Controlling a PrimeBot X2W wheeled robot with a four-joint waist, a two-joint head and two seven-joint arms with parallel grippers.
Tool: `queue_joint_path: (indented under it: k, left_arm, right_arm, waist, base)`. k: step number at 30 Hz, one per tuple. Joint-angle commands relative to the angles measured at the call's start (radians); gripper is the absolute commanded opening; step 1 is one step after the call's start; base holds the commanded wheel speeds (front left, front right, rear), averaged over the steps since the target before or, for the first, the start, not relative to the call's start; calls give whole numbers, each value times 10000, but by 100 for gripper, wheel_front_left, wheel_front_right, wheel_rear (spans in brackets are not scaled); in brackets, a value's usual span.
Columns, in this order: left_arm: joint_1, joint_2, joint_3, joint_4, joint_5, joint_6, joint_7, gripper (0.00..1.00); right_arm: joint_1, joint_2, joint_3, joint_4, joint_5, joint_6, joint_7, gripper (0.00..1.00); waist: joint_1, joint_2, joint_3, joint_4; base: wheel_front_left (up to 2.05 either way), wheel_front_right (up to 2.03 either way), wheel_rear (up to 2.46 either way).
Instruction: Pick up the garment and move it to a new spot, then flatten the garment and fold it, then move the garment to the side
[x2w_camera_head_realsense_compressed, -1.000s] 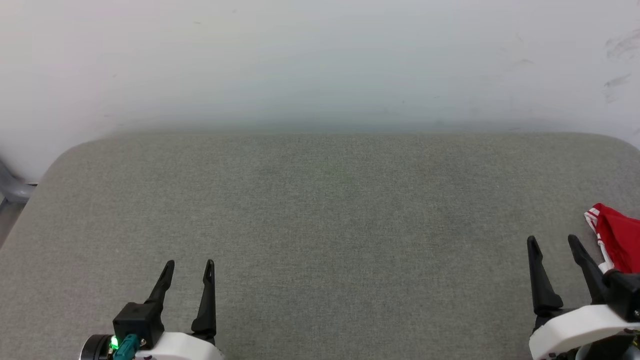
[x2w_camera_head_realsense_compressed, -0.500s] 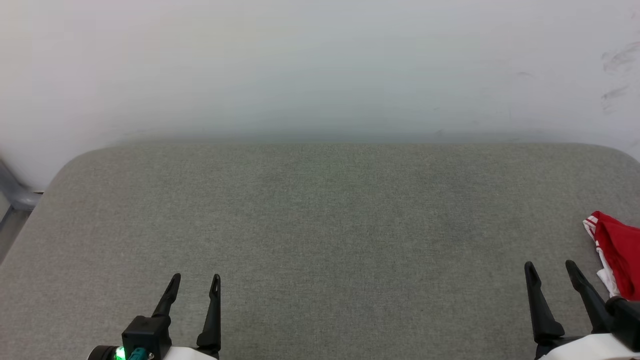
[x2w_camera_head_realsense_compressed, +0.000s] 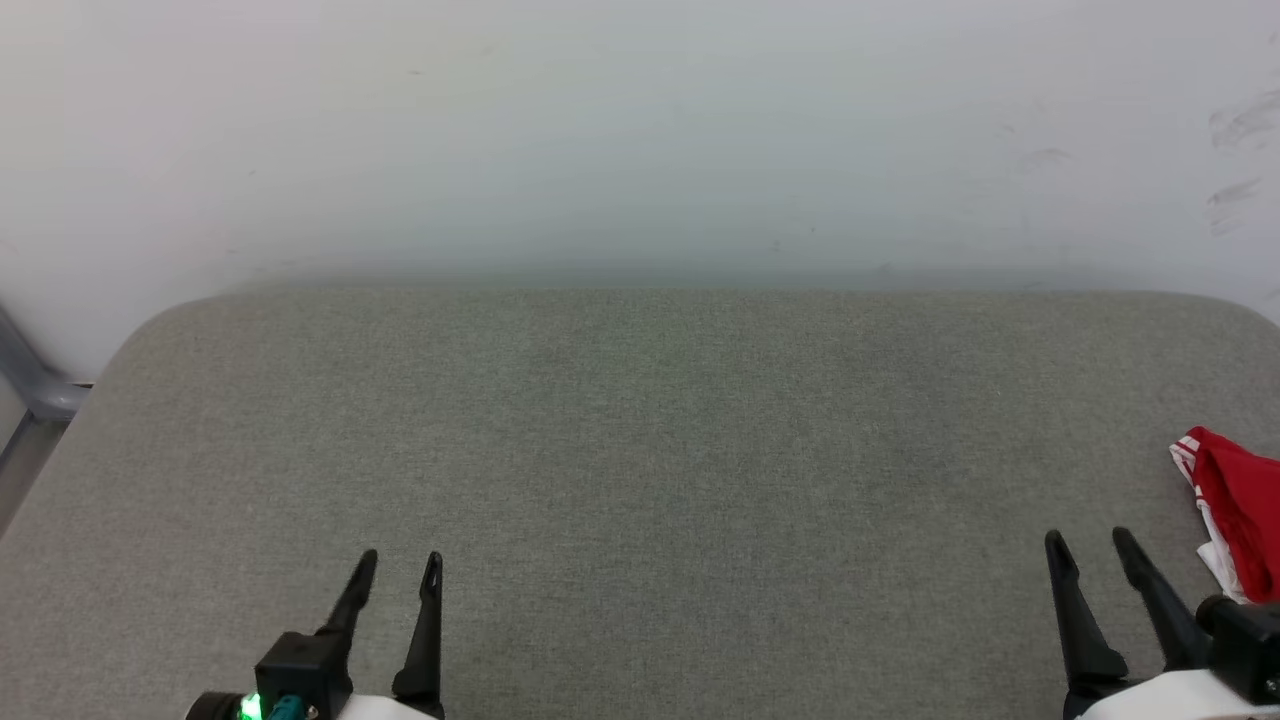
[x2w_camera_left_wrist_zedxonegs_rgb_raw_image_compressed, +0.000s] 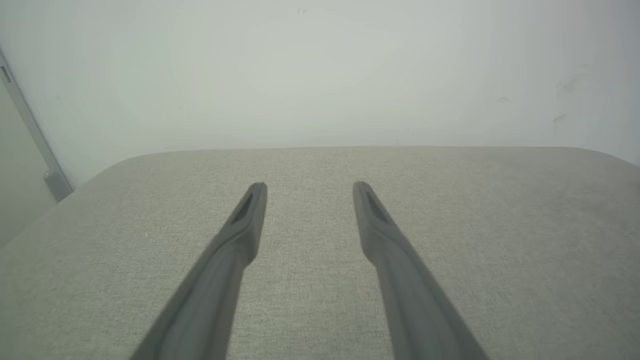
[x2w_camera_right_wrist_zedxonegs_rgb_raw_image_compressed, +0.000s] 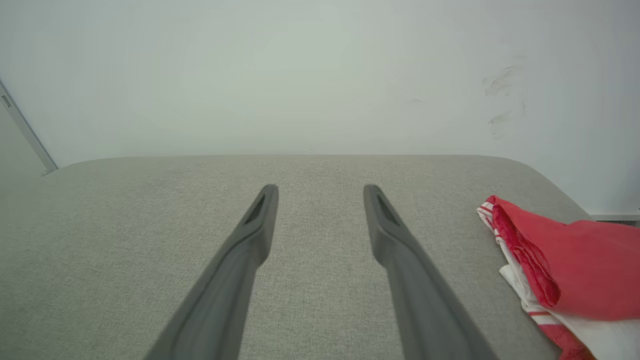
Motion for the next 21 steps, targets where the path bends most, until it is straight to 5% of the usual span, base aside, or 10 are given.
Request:
queue_joint_path:
  k: [1, 21]
  left_arm:
    - [67, -25, -18, 91, -27, -5, 21, 0]
    - [-426, -486, 859, 476, -3572, -637, 976, 0]
  right_arm:
    - [36, 2, 10, 115, 16, -2, -1, 0]
    - [-761, 7, -33, 1221, 3890, -3, 185, 0]
  waist:
    - [0, -1, 1, 0]
    - [0, -1, 124, -53]
  base:
    - [0, 0, 0]
    - [0, 0, 0]
